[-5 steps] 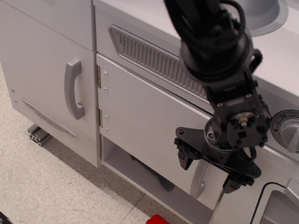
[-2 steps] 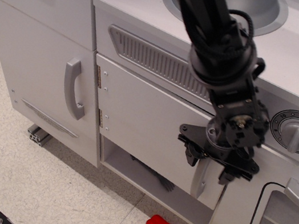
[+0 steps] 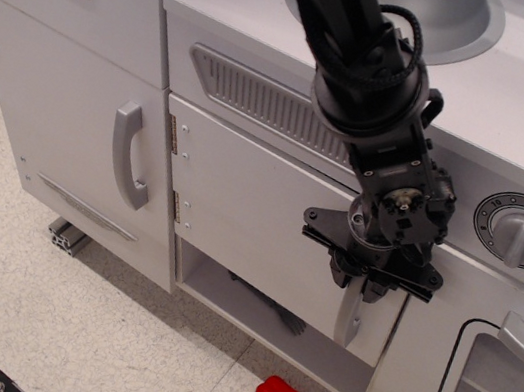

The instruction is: Open cabinet

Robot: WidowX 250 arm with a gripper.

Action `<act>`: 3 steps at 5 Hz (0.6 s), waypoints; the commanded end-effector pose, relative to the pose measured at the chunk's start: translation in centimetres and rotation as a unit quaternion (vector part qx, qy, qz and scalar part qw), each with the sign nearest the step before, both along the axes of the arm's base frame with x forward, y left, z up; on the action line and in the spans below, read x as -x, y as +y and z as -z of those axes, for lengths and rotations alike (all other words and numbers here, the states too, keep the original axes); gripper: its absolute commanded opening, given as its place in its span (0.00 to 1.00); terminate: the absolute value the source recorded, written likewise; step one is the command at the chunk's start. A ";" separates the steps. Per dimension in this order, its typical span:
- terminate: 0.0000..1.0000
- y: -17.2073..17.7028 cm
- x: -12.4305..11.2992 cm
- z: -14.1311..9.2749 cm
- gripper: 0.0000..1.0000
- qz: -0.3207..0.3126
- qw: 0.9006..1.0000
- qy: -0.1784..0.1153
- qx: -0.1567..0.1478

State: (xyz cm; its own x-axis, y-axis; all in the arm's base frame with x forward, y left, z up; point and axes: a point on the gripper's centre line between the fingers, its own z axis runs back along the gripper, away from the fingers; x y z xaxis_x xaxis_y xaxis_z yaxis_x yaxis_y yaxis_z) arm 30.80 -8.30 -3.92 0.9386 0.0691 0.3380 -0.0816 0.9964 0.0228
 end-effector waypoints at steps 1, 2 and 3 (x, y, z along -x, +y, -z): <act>0.00 0.4 4.2 -2.0 0.00 0.018 1.000 0.017 0.007; 0.00 1.6 6.2 -2.6 0.00 0.031 0.999 0.024 0.002; 0.00 2.8 8.3 -4.2 1.00 0.040 0.998 0.054 0.001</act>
State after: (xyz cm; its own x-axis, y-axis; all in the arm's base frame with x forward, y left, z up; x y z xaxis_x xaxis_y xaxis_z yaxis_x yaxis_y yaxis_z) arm 21.60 -5.35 -0.78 0.9822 -0.0153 0.1873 0.0082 0.9992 0.0387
